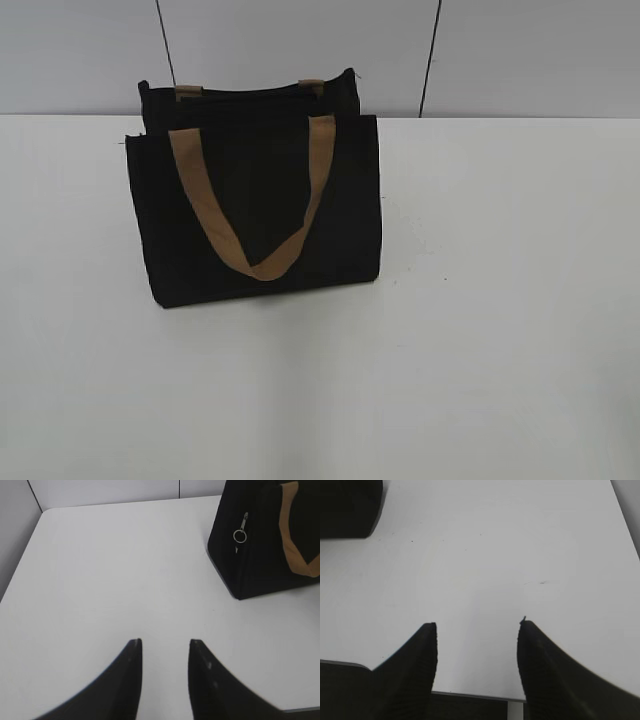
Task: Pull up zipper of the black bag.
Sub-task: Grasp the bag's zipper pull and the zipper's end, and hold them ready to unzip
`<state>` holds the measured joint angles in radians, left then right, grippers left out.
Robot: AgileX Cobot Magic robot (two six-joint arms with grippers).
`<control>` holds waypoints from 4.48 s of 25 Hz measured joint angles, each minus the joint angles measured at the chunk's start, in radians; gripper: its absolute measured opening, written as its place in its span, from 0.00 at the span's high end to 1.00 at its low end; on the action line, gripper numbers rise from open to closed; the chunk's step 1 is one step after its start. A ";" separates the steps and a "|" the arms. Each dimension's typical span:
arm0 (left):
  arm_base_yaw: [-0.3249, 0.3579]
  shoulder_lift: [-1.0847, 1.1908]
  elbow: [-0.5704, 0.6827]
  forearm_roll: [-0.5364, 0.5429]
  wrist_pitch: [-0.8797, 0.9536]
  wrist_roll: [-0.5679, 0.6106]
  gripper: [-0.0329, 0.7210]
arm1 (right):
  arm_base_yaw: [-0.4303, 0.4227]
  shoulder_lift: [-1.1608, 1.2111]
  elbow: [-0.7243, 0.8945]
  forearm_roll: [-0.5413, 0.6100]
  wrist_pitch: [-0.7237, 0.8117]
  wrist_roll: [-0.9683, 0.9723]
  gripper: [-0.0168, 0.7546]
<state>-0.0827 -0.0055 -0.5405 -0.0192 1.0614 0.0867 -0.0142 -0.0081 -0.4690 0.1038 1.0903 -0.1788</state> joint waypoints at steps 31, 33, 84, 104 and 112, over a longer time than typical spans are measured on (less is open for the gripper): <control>0.000 0.000 0.000 0.002 0.000 -0.004 0.40 | 0.000 0.000 0.000 0.000 0.000 0.000 0.47; 0.000 0.000 0.000 0.005 0.000 -0.013 0.24 | 0.000 0.000 0.000 0.000 0.000 0.000 0.47; 0.155 2.023 -0.180 1.100 -2.044 -0.650 0.18 | 0.000 0.000 0.000 0.000 0.000 0.000 0.47; 0.101 2.141 -0.316 1.136 -2.131 -0.675 0.76 | 0.000 0.000 0.000 0.000 0.000 0.000 0.47; 0.123 2.104 -0.316 1.222 -2.134 -0.709 0.92 | 0.000 0.000 0.000 0.000 0.000 0.000 0.47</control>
<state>0.0399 2.0986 -0.8562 1.2027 -1.0724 -0.6219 -0.0142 -0.0081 -0.4690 0.1038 1.0903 -0.1788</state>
